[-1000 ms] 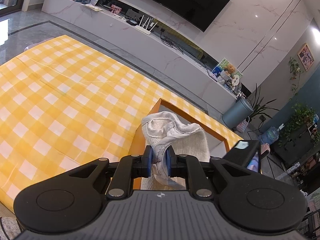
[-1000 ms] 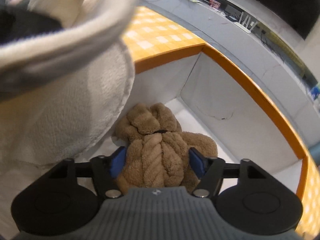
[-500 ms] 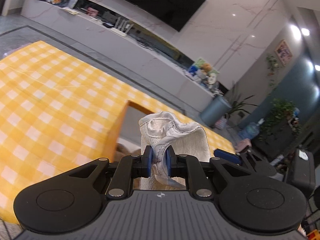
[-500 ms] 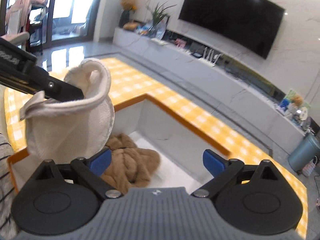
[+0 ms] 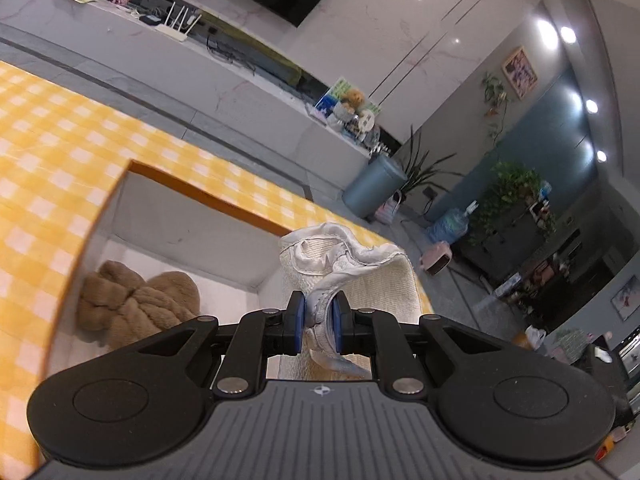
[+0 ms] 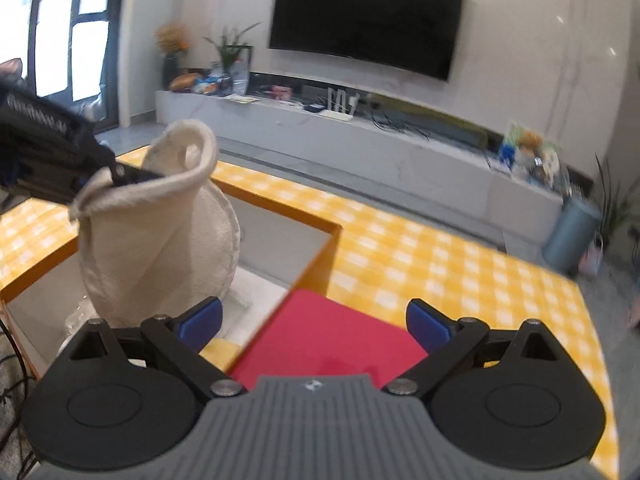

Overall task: Organize soft objects
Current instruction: 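Open both tools to drop the teddy bear and towel into the box, then move both tools back toward the remaining items on the mat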

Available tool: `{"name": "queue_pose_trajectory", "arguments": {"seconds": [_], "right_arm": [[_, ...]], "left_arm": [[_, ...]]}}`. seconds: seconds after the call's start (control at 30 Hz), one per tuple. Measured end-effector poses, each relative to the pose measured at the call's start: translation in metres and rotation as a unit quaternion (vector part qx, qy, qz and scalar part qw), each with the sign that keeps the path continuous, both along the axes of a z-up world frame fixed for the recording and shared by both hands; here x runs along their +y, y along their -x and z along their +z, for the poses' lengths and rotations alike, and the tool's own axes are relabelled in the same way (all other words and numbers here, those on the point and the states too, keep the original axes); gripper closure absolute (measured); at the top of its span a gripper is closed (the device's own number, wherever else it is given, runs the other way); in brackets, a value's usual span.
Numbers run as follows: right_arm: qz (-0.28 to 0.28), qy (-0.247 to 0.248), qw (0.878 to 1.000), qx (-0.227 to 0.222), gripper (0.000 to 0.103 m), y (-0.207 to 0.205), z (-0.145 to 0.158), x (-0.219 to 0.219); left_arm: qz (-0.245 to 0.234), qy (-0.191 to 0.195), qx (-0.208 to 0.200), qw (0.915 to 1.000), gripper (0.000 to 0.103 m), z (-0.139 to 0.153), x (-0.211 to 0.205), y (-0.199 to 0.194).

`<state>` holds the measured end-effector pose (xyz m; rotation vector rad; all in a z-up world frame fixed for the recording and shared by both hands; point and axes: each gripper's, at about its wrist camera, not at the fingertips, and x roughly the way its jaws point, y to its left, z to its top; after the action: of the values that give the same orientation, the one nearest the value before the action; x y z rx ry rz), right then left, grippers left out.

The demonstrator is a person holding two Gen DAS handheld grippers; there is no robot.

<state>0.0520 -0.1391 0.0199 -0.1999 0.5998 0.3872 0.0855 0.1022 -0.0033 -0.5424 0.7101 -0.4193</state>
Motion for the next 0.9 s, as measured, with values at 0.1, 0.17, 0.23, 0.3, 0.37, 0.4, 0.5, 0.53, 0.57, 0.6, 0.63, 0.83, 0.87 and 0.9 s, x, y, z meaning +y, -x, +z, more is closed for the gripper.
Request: {"name": "queue_pose_trajectory", "arguments": {"seconds": [0.1, 0.17, 0.23, 0.3, 0.37, 0.4, 0.5, 0.53, 0.57, 0.6, 0.63, 0.83, 0.87, 0.9], "right_arm": [[-0.015, -0.015, 1.000, 0.001, 0.006, -0.001, -0.001, -0.007], [-0.015, -0.023, 1.000, 0.001, 0.006, 0.001, 0.000, -0.008], [-0.013, -0.027, 1.000, 0.001, 0.006, 0.002, -0.002, -0.008], [-0.011, -0.028, 1.000, 0.002, 0.006, 0.003, -0.005, -0.008], [-0.009, -0.027, 1.000, 0.005, 0.006, 0.001, -0.007, -0.008], [-0.009, -0.027, 1.000, 0.007, 0.006, 0.002, -0.008, -0.010], [-0.012, -0.025, 1.000, 0.013, 0.006, 0.000, -0.010, -0.010], [-0.013, -0.024, 1.000, 0.015, 0.006, 0.000, -0.011, -0.009], [-0.013, -0.023, 1.000, 0.016, 0.006, 0.000, -0.011, -0.009], [-0.012, -0.022, 1.000, 0.016, 0.006, 0.000, -0.011, -0.009], [-0.010, -0.022, 1.000, 0.016, 0.006, 0.000, -0.010, -0.009], [-0.012, -0.014, 1.000, 0.017, 0.006, 0.003, -0.011, -0.008], [-0.012, -0.013, 1.000, 0.017, 0.006, 0.003, -0.010, -0.009], [-0.012, -0.013, 1.000, 0.016, 0.006, 0.003, -0.010, -0.010]], "left_arm": [[-0.001, -0.017, 0.014, 0.9998, 0.087, -0.011, -0.011, -0.013], [-0.005, -0.034, 0.009, 0.9994, 0.087, -0.017, -0.018, -0.019], [-0.002, -0.052, 0.027, 0.9983, 0.087, -0.024, -0.024, -0.025], [0.003, -0.072, 0.039, 0.9966, 0.087, -0.030, -0.029, -0.028], [0.011, -0.097, 0.045, 0.9941, 0.087, -0.036, -0.036, -0.030], [0.011, -0.107, 0.047, 0.9931, 0.087, -0.038, -0.039, -0.030], [0.009, -0.124, 0.060, 0.9905, 0.087, -0.045, -0.043, -0.032], [0.010, -0.133, 0.063, 0.9891, 0.085, -0.046, -0.045, -0.032], [0.011, -0.147, 0.063, 0.9870, 0.082, -0.047, -0.048, -0.032], [0.014, -0.165, 0.061, 0.9844, 0.076, -0.047, -0.052, -0.033], [0.019, -0.182, 0.058, 0.9814, 0.071, -0.048, -0.054, -0.031], [0.033, -0.229, 0.062, 0.9708, 0.027, -0.050, -0.061, -0.026], [0.035, -0.230, 0.060, 0.9707, 0.023, -0.049, -0.060, -0.025], [0.037, -0.234, 0.056, 0.9699, 0.016, -0.048, -0.059, -0.023]]}}
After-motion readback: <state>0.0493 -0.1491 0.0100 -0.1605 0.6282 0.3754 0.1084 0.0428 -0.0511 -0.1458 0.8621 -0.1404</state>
